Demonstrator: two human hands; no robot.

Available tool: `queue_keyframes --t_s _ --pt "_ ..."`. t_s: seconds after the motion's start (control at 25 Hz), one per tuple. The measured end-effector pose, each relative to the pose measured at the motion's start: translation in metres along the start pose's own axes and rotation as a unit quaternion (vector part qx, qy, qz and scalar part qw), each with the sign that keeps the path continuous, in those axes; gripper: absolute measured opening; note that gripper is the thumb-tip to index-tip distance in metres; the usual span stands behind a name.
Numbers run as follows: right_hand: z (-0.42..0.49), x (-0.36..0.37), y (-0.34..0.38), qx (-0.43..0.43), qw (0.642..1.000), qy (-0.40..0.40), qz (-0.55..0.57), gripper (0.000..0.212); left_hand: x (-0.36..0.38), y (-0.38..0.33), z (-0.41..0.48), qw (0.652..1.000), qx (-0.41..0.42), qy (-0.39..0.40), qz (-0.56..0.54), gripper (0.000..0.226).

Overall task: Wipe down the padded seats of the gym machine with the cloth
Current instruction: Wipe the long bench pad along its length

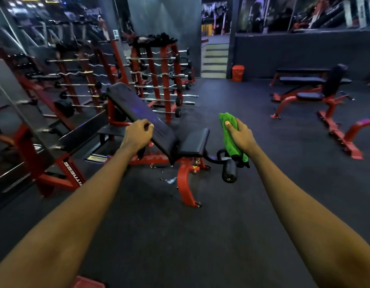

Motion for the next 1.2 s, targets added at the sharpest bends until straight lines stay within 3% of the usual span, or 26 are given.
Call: queue_keyframes --t_s 0.36,0.8,1.2 --pt "0.231 0.057 -0.007 -0.018 0.997 0.075 0.003 0.049 0.008 0.096 0.164 0.997 -0.064 -0.027 0.018 0.026" --pt "0.508 0.155 0.039 -0.052 0.985 0.161 0.038 0.048 -0.028 0.240 0.364 0.986 -0.146 -0.057 0.050 0.027" --pt "0.733 0.251 0.067 -0.025 0.988 0.152 0.014 0.057 -0.059 0.390 0.558 0.985 -0.154 -0.066 0.031 0.026"
Point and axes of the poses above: each hand's wrist, its own z-axis towards the middle knuckle, its own x-axis out of the palm, y = z × x, the point moved 2 cm from there along z, towards the middle knuckle, and after that the axes turned 15 degrees about y, right-handed, at the moved point
